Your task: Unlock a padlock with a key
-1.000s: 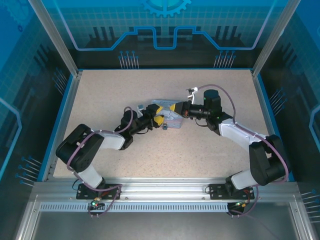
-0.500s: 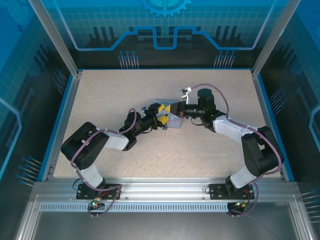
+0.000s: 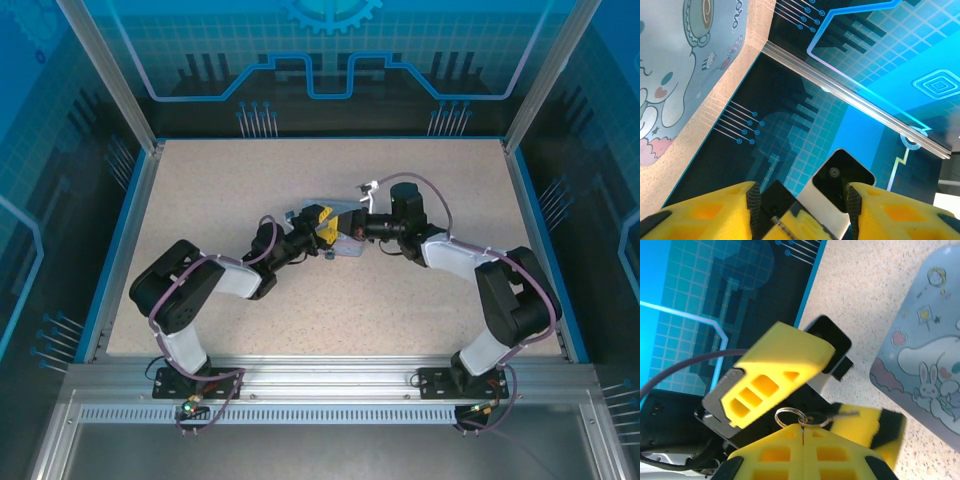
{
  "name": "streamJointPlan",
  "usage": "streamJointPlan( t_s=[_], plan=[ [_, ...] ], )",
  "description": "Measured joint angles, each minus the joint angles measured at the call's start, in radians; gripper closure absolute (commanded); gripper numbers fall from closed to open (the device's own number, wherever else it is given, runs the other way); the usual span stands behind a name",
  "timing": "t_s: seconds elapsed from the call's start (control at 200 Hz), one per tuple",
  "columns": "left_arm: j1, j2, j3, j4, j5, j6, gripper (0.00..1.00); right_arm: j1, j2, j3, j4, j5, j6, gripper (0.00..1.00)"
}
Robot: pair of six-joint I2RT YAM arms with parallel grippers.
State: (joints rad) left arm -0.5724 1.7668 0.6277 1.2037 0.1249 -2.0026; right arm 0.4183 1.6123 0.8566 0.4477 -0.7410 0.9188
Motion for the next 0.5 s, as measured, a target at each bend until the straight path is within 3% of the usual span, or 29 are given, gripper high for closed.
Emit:
streamJointPlan(
  t_s=[0.22,0.5],
  plan=[
    [0.0,0.004,0.0,0.004,-0.002,0.0,0.65,0.003,0.0,-0.025,0.011,0.0,0.0,1.0],
    [0.001,0.007,0.0,0.007,-0.002,0.001,0.71,0.003,-0.018,-0.034,0.006,-0.001,-0.017,1.0]
  ],
)
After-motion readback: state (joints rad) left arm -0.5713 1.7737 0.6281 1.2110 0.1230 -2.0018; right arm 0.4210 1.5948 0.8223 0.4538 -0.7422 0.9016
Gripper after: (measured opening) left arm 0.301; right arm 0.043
